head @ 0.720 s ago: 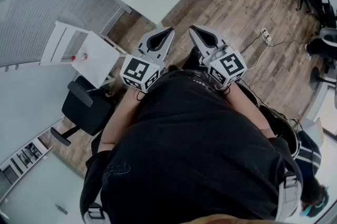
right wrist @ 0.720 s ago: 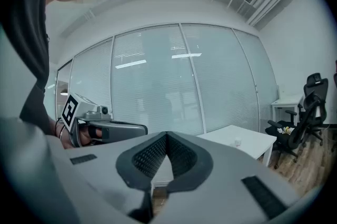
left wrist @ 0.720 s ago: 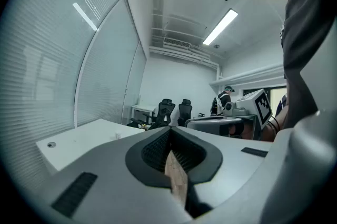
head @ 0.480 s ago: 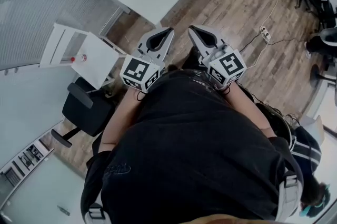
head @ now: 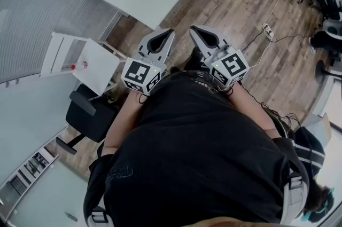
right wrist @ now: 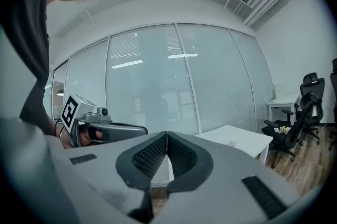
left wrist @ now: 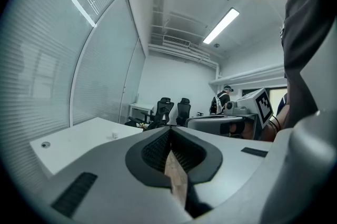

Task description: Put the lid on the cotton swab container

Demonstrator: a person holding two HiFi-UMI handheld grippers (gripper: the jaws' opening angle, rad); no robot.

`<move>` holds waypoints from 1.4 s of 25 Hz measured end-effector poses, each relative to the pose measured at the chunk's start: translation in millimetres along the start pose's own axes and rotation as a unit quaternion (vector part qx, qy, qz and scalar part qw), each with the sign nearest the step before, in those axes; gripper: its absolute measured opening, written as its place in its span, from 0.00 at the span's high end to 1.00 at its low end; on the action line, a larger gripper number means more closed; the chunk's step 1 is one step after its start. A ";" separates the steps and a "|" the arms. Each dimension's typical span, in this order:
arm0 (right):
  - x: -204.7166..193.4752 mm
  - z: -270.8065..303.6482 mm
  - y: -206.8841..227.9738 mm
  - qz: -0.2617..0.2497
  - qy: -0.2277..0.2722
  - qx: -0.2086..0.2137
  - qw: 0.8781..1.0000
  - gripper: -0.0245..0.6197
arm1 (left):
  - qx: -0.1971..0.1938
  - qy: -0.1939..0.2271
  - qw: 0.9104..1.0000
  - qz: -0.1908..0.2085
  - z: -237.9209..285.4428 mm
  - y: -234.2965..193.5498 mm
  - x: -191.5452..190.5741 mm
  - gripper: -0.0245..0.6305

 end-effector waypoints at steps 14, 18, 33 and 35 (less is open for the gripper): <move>13.8 4.7 98.1 0.001 0.008 0.000 1.000 0.92 | -0.014 0.023 1.000 0.006 95.3 -10.9 26.3 0.94; 21.2 6.4 140.5 0.004 0.005 0.012 1.000 0.92 | -0.010 0.020 1.000 0.007 139.9 -13.3 35.2 0.94; 31.8 -19.5 262.9 0.011 0.001 0.019 1.000 0.92 | -0.015 0.017 1.000 -0.002 270.8 -3.5 52.2 0.94; 29.8 -18.4 275.0 0.019 -0.001 0.014 1.000 0.92 | -0.019 0.014 1.000 -0.007 281.7 -5.8 51.1 0.94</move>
Point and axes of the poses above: the fingertips, and each gripper's own axes: z forward along the fingers, y to its right, x out of its top, the point moved 1 cm from there along -z, backward along the fingers, and after that the axes turned 1 degree about -z, right-handed, at the moved point
